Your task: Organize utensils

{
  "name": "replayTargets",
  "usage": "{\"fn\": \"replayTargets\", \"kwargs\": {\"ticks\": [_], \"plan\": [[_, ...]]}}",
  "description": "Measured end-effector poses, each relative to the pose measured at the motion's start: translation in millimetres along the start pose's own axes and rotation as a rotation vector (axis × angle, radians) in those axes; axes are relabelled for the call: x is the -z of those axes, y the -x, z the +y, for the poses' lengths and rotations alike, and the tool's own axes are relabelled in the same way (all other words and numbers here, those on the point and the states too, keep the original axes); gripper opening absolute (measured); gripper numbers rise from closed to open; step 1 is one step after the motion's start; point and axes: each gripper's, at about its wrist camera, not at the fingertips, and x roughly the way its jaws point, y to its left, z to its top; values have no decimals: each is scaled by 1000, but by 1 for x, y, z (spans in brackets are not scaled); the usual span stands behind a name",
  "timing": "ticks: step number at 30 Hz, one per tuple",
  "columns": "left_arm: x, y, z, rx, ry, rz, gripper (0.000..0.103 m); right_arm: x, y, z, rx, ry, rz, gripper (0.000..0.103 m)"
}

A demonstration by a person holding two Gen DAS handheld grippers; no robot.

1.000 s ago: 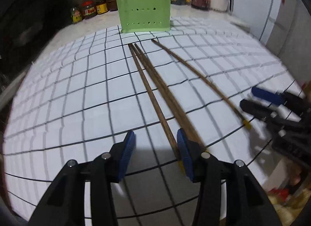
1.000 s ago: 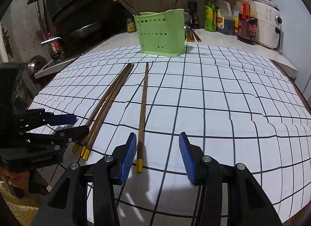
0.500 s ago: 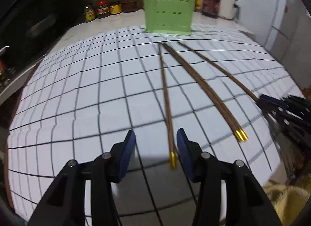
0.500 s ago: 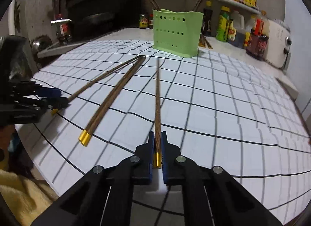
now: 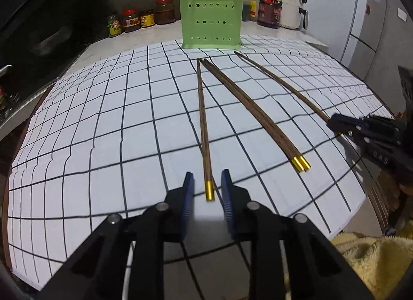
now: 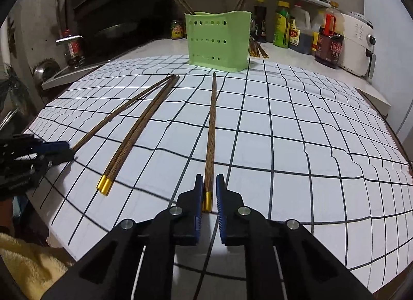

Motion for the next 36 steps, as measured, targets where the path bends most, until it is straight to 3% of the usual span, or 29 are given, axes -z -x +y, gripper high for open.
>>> {"fn": "replayTargets", "kwargs": {"ticks": [2,4,6,11,16,18,22,26,36], "plan": [[-2,-2,-2,-7,-9,-11,21,3,2,1,2,7,-12,19],[-3,-5,-5,-24,-29,-25,21,7,5,1,-9,6,-24,32],[-4,-7,-8,-37,-41,-34,21,11,8,2,-25,2,-39,33],[-6,-10,-6,-34,-34,-50,21,17,9,5,-6,-11,-86,24],[-6,-12,-5,-31,-7,-73,19,14,5,-1,4,-55,-101,8],[-5,-13,-5,-75,-5,-84,6,14,5,1,15,-44,-102,7],[-5,-7,5,-31,47,-90,6,14,8,4,17,-35,-95,7],[-12,18,15,-15,92,-172,6,7,26,-2,-19,-73,-139,7],[-67,125,49,-2,157,-540,6,-64,108,-12,-52,-99,-378,7]]}}
